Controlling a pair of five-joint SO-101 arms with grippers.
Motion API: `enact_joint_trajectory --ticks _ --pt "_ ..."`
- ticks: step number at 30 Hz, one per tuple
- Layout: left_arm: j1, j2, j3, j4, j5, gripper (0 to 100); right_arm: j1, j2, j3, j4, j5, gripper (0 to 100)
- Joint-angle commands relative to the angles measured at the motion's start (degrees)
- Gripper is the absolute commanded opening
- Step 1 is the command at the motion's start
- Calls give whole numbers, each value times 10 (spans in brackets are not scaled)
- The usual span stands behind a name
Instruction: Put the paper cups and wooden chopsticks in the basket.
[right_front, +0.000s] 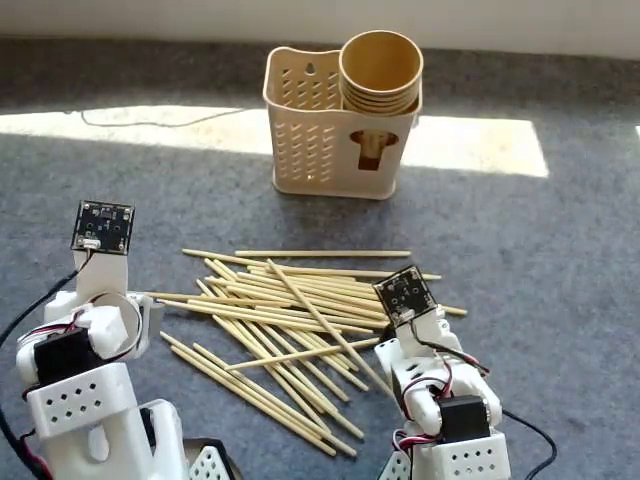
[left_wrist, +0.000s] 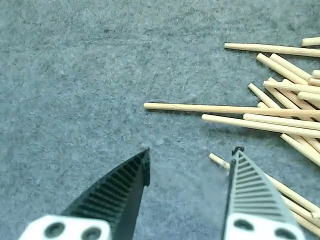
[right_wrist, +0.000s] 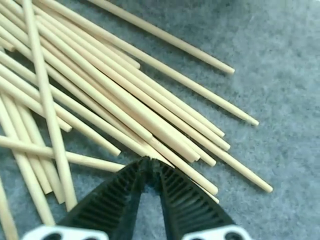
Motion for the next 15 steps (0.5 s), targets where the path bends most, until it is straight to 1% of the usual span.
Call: enact_joint_trajectory --ticks 1,7,10,15 --pt "-6 4 -2 -11 -3 252 6 -7 58 -16 -2 6" --pt "-6 4 -10 -11 -3 253 6 -7 58 -16 -2 6" --pt "-7 5 -48 -9 -3 253 6 -6 58 -15 -2 6" --pt "-12 5 -172 76 -4 253 6 -6 58 -15 -2 6"
